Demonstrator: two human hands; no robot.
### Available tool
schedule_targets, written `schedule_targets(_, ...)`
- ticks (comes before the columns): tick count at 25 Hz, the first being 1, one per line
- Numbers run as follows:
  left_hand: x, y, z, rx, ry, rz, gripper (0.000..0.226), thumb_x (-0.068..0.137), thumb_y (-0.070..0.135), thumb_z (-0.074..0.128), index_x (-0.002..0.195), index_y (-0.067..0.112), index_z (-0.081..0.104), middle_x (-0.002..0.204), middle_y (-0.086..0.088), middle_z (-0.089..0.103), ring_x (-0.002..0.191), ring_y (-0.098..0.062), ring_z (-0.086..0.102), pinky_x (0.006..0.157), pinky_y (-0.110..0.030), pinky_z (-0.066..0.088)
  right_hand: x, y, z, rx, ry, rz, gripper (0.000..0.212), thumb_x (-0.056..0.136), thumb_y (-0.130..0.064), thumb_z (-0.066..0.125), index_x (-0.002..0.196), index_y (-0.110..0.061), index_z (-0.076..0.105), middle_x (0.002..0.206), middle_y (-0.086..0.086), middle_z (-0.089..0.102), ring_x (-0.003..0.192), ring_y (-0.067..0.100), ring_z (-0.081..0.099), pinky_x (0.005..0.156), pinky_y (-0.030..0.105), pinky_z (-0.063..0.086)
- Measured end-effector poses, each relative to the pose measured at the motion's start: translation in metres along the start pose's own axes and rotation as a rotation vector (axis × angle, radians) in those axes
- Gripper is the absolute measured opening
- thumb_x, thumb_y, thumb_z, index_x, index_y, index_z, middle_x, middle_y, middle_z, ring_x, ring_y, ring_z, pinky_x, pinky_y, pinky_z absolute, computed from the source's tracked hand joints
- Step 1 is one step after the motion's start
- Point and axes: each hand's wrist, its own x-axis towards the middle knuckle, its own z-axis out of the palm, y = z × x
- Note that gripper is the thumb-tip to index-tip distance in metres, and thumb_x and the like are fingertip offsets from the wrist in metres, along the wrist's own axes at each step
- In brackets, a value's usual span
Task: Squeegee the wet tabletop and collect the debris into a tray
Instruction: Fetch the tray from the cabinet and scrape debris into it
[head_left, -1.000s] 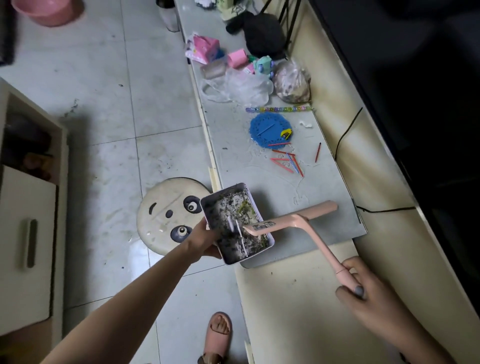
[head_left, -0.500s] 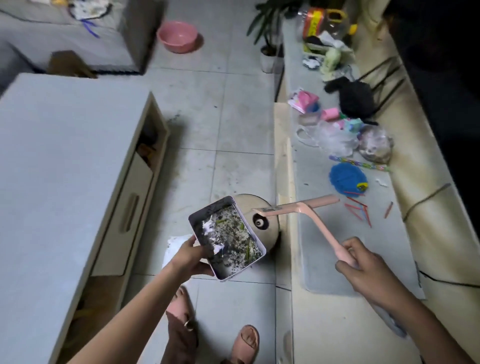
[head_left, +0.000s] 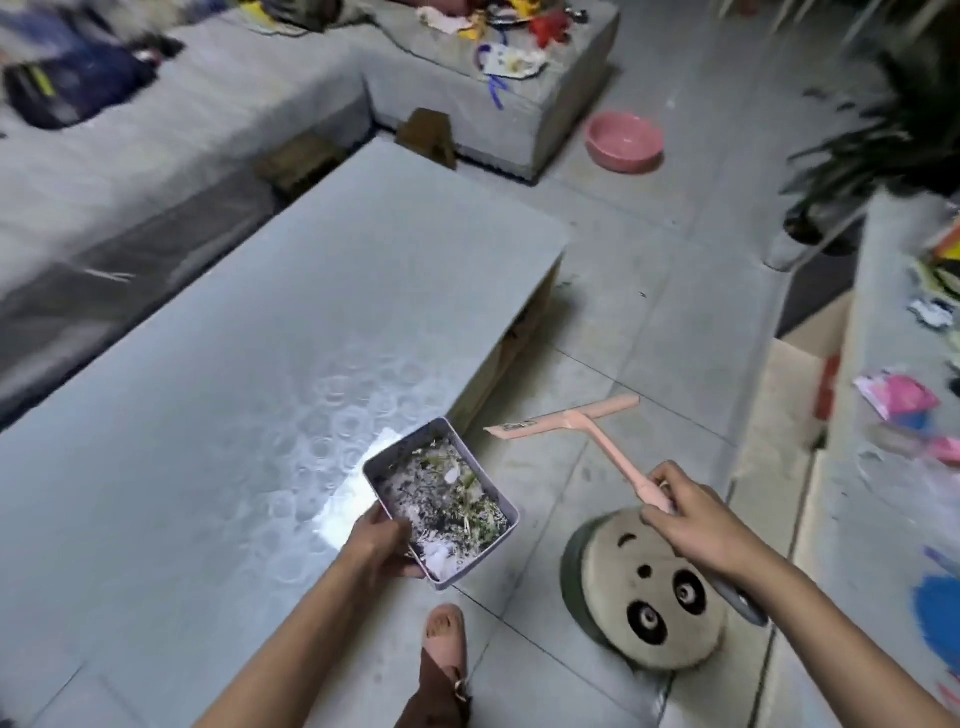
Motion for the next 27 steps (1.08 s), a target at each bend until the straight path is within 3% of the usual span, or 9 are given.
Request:
schedule_targets(2,0.011,0.016,-0.036,-0.053,0.053,-0.017,0.039,0.088,-0.014,0.041,0.123,0.000,0.050,0.097,-0.028,0.065,0.067,-0.039,0.064,0.055,-0.054,0.055,0.038,-0.046,0.009,-0.038,-0.050,-0.031,0.014,0.081,-0.020,0.059,0.084,-0.025,0.045,0.072,0.001,0.059,0.055,0.014,0.053,0.051,0.027,0.041)
schedule_targets(5,0.027,0.036,-0.082,-0.140,0.130,-0.057,0.044,0.086,-0.016,0.039,0.126,0.002,0.048,0.101,-0.025,0.062,0.068,-0.033,0.063,0.050,-0.052,0.054,0.086,-0.109,0.023,-0.146,-0.156,-0.123,0.014,0.081,-0.023,0.057,0.084,-0.025,0.044,0.073,0.003,0.058,0.060,0.018,0.053,0.056,0.027,0.041)
schedule_targets(8,0.042,0.044,-0.117,-0.255,0.201,-0.085,0.047,0.086,-0.015,0.040,0.129,0.003,0.047,0.112,-0.026,0.061,0.077,-0.035,0.062,0.049,-0.052,0.055,0.133,-0.164,0.035,-0.275,-0.256,-0.218,0.013,0.082,-0.023,0.056,0.085,-0.021,0.043,0.072,0.002,0.057,0.060,0.017,0.052,0.054,0.027,0.040)
schedule_targets(13,0.063,0.047,-0.141,-0.456,0.356,-0.137,0.053,0.084,-0.014,0.042,0.131,0.010,0.045,0.113,-0.024,0.063,0.073,-0.040,0.067,0.051,-0.053,0.056,0.223,-0.241,0.037,-0.483,-0.356,-0.383,0.013,0.082,-0.022,0.058,0.085,-0.023,0.045,0.072,-0.001,0.058,0.059,0.014,0.053,0.053,0.027,0.040)
schedule_targets(18,0.078,0.060,-0.122,-0.751,0.516,-0.183,0.051,0.083,-0.016,0.041,0.128,0.007,0.049,0.103,-0.021,0.065,0.070,-0.038,0.066,0.048,-0.053,0.055,0.329,-0.321,0.042,-0.714,-0.492,-0.583,0.014,0.085,-0.023,0.057,0.087,-0.020,0.044,0.074,-0.001,0.058,0.064,0.016,0.055,0.052,0.027,0.036)
schedule_targets(22,0.103,0.058,-0.089,-0.974,0.637,-0.225,0.052,0.083,-0.016,0.044,0.130,0.007,0.048,0.107,-0.024,0.065,0.063,-0.034,0.068,0.055,-0.058,0.054,0.396,-0.375,0.071,-0.946,-0.609,-0.820,0.013,0.088,-0.025,0.053,0.093,-0.020,0.042,0.073,-0.004,0.056,0.063,0.015,0.053,0.051,0.029,0.034)
schedule_targets(27,0.130,0.050,-0.054,-1.150,0.708,-0.299,0.056,0.084,-0.014,0.042,0.135,0.009,0.043,0.113,-0.026,0.062,0.074,-0.037,0.065,0.054,-0.055,0.055,0.453,-0.402,0.124,-1.215,-0.694,-1.034,0.009,0.098,-0.032,0.040,0.105,-0.027,0.041,0.089,0.002,0.063,0.078,0.027,0.057,0.065,0.036,0.046)
